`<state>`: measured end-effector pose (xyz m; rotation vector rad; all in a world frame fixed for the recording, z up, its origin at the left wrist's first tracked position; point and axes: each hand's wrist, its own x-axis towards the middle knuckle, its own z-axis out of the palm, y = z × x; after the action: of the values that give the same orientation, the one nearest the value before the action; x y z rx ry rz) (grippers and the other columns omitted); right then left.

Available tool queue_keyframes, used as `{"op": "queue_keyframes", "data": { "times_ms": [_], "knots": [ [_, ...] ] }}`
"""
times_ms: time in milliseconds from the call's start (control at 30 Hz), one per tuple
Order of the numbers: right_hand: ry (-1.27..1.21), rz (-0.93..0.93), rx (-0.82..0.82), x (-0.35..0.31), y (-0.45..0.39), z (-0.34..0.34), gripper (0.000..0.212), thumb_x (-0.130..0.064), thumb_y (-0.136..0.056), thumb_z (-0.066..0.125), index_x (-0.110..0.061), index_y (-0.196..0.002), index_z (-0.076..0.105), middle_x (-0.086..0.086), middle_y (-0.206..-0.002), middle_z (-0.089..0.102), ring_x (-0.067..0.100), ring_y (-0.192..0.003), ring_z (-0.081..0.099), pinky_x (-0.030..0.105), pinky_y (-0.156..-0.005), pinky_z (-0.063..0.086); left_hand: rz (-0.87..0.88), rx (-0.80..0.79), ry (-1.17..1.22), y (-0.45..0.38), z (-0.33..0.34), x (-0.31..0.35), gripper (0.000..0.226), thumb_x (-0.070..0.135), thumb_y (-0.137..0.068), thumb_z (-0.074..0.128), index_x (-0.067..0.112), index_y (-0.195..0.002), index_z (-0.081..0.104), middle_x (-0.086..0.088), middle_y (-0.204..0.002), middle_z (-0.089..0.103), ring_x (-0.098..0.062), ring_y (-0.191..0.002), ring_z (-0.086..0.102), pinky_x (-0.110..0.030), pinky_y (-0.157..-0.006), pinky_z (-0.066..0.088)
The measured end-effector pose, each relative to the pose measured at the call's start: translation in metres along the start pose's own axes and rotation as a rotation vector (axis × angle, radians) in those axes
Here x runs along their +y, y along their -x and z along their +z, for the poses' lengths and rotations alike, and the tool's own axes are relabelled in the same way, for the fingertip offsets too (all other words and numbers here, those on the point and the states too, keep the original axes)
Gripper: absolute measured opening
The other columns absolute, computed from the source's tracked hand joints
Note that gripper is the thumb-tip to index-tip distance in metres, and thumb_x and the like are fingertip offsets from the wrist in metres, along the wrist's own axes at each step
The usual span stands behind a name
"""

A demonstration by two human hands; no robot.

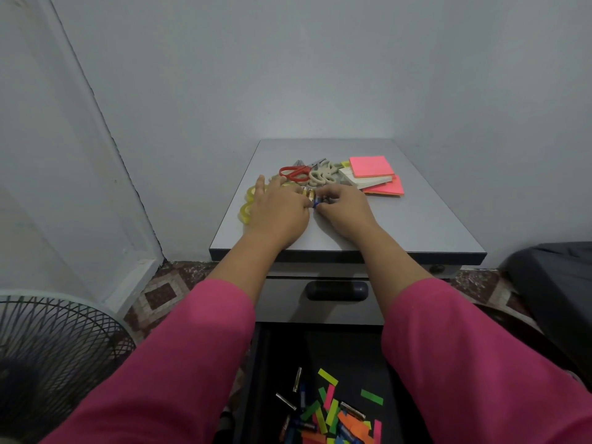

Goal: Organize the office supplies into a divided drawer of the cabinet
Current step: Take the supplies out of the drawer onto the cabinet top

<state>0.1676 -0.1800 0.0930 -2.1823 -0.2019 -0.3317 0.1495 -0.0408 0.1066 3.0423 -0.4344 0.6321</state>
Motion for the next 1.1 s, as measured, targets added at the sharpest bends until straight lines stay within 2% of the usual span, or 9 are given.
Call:
{"op": "queue_keyframes", "data": {
  "times_ms": [133, 300, 400, 500, 567, 667, 800, 1000, 1100],
  "knots": [
    [-0.021, 0.002, 0.013, -0.002, 0.003, -0.002, 0.030, -0.009, -0.086, 0.062, -0.014, -0.115, 0.069, 0.002, -0.124, 0.061, 0.015, -0.117, 0.052, 0.020, -0.087, 0.037, 0.002, 0.006, 0.016, 0.004, -0.003, 0.002, 0.035, 0.033, -0.100, 0.036, 0.036, -0.119, 0.065, 0.008, -0.139, 0.051, -0.025, -0.137, 0.027, -0.051, -0.116, 0.000],
    [-0.044, 0.030, 0.104, -0.008, 0.013, -0.009, 0.024, -0.011, -0.086, 0.057, -0.015, -0.105, 0.071, -0.002, -0.106, 0.057, 0.009, -0.099, 0.048, 0.021, -0.079, 0.034, 0.013, 0.040, 0.028, 0.017, -0.012, 0.011, 0.035, 0.029, -0.098, 0.038, 0.034, -0.122, 0.063, 0.007, -0.141, 0.049, -0.024, -0.137, 0.028, -0.050, -0.116, 0.000],
    [-0.106, 0.000, 0.187, -0.012, 0.028, -0.014, 0.022, -0.011, -0.089, 0.053, -0.016, -0.102, 0.070, -0.004, -0.101, 0.062, 0.008, -0.092, 0.053, 0.020, -0.076, 0.038, 0.041, 0.137, 0.075, 0.033, -0.014, 0.019, 0.034, 0.022, -0.094, 0.044, 0.029, -0.119, 0.066, 0.002, -0.133, 0.056, -0.026, -0.131, 0.037, -0.051, -0.114, 0.009],
    [-0.165, -0.091, 0.355, -0.011, 0.064, -0.017, 0.017, -0.012, -0.090, 0.054, -0.021, -0.095, 0.069, -0.007, -0.095, 0.062, -0.004, -0.079, 0.052, 0.006, -0.071, 0.038, 0.141, 0.440, 0.189, 0.057, -0.011, 0.026, 0.030, 0.017, -0.082, 0.049, 0.017, -0.098, 0.074, -0.005, -0.102, 0.069, -0.032, -0.099, 0.057, -0.046, -0.091, 0.039],
    [-0.144, -0.197, 0.444, 0.000, 0.094, -0.017, 0.017, -0.008, -0.089, 0.056, -0.016, -0.095, 0.070, -0.006, -0.090, 0.061, -0.007, -0.075, 0.051, 0.004, -0.068, 0.037, 0.204, 0.574, 0.234, 0.081, -0.006, 0.032, 0.023, 0.015, -0.080, 0.051, 0.011, -0.087, 0.072, -0.006, -0.085, 0.065, -0.030, -0.081, 0.055, -0.038, -0.073, 0.040],
    [-0.040, -0.294, 0.434, 0.034, 0.138, -0.010, 0.015, -0.006, -0.087, 0.057, -0.012, -0.093, 0.069, -0.006, -0.086, 0.060, -0.001, -0.078, 0.052, 0.008, -0.071, 0.039, 0.279, 0.591, 0.253, 0.115, 0.011, 0.042, 0.014, 0.012, -0.077, 0.053, 0.007, -0.076, 0.065, -0.008, -0.074, 0.058, -0.029, -0.071, 0.051, -0.039, -0.062, 0.037],
    [0.048, -0.072, 0.146, 0.083, 0.188, 0.008, 0.016, -0.007, -0.090, 0.059, -0.014, -0.100, 0.069, -0.006, -0.090, 0.058, -0.003, -0.079, 0.051, 0.007, -0.071, 0.037, 0.280, 0.355, 0.243, 0.155, 0.061, 0.048, 0.019, 0.018, -0.079, 0.048, 0.009, -0.071, 0.062, -0.009, -0.073, 0.057, -0.028, -0.072, 0.052, -0.036, -0.061, 0.040],
    [0.361, 0.251, -0.364, 0.155, 0.239, 0.040, 0.022, -0.015, -0.090, 0.057, -0.017, -0.109, 0.069, 0.005, -0.110, 0.061, 0.019, -0.099, 0.061, 0.028, -0.087, 0.048, 0.101, -0.668, 0.172, 0.212, 0.127, 0.040, 0.024, 0.016, -0.094, 0.047, 0.012, -0.109, 0.065, -0.010, -0.110, 0.061, -0.027, -0.104, 0.056, -0.036, -0.081, 0.047],
    [0.511, 0.300, -0.585, 0.170, 0.254, 0.051, 0.022, -0.033, -0.092, 0.055, -0.022, -0.106, 0.068, 0.005, -0.110, 0.061, 0.020, -0.099, 0.061, 0.026, -0.079, 0.045, 0.003, -0.876, 0.179, 0.230, 0.142, 0.035, 0.025, 0.012, -0.094, 0.050, 0.011, -0.114, 0.064, -0.011, -0.114, 0.062, -0.025, -0.103, 0.060, -0.034, -0.084, 0.048]
  ]
}}
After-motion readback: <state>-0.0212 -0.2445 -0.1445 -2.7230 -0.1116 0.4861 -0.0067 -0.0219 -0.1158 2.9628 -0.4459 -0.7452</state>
